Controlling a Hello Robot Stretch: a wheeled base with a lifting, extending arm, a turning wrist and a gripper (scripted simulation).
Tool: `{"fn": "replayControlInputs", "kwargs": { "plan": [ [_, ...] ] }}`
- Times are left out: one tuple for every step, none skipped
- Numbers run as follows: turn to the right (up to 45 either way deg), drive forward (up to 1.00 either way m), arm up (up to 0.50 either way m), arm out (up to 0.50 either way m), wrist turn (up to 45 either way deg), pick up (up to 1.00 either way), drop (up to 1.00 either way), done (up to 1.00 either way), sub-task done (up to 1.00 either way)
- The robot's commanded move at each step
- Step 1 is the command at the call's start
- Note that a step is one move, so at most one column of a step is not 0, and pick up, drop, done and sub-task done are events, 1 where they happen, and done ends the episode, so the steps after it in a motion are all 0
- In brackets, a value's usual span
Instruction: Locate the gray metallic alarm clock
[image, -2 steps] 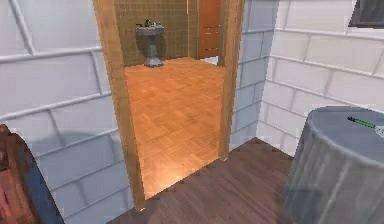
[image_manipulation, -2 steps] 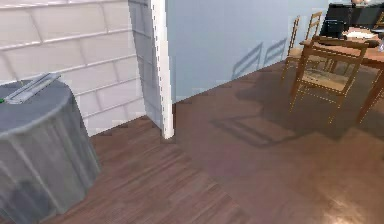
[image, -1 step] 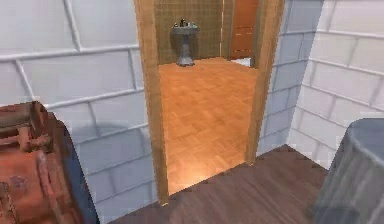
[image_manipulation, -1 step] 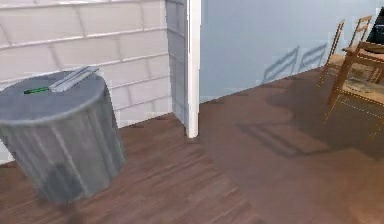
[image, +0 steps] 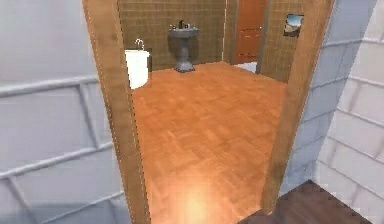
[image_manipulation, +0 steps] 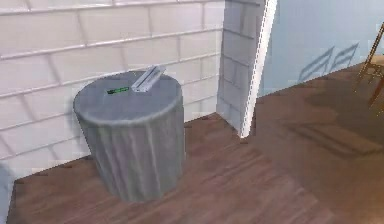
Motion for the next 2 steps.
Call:
{"fn": "replayControlInputs", "kwargs": {
  "plan": [
    [18.0, 0.00, 0.00, 0.00, 0.0, 0.00, 0.00, 0.00, 0.00],
    [0.0, 0.60, 0.00, 0.00, 0.0, 0.00, 0.00, 0.00, 0.00]
  ]
}}
